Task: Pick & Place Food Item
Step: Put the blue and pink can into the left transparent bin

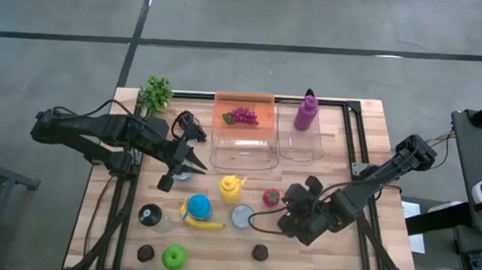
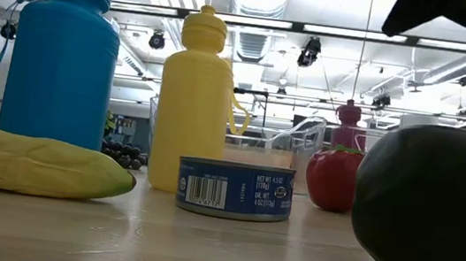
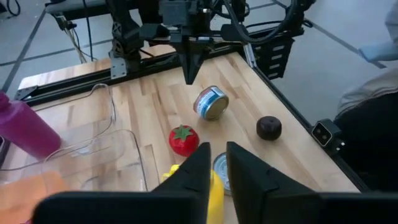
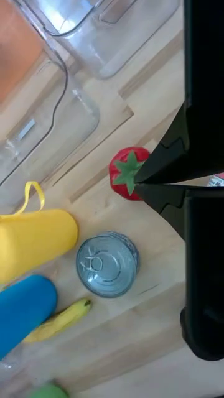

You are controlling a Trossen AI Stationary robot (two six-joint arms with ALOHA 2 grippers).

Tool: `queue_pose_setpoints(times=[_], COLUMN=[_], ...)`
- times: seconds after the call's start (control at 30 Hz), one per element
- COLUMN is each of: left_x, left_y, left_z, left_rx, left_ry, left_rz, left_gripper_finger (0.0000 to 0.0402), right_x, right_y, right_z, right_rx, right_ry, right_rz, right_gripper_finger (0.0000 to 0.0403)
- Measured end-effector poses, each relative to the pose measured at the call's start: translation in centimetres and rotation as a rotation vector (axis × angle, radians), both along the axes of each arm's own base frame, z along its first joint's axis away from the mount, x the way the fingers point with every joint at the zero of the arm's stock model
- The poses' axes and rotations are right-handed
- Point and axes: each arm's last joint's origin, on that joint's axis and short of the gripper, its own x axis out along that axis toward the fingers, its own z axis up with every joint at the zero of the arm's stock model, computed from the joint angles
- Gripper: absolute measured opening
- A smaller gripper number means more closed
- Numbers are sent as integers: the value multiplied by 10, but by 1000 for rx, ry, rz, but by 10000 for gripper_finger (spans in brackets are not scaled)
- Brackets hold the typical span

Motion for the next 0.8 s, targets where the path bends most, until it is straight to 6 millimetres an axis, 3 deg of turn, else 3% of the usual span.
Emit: queue_pose_setpoints(times=[0.23,0.53,0.8], left_x=[2,2,2], left_y=[0,0,0], left_z=[-4,-5,-6], left_rx=[1,4,4], left_ry=[9,18,20], left_rz=[1,3,4], left_gripper_finger=[16,15,16], right_x=[4,1,-9], right_y=[4,5,19], right_z=[3,5,4], right_rx=[4,29,60], right_ry=[-2,-4,15], right_rz=[0,-16,42], right_gripper_finger=[8,8,8])
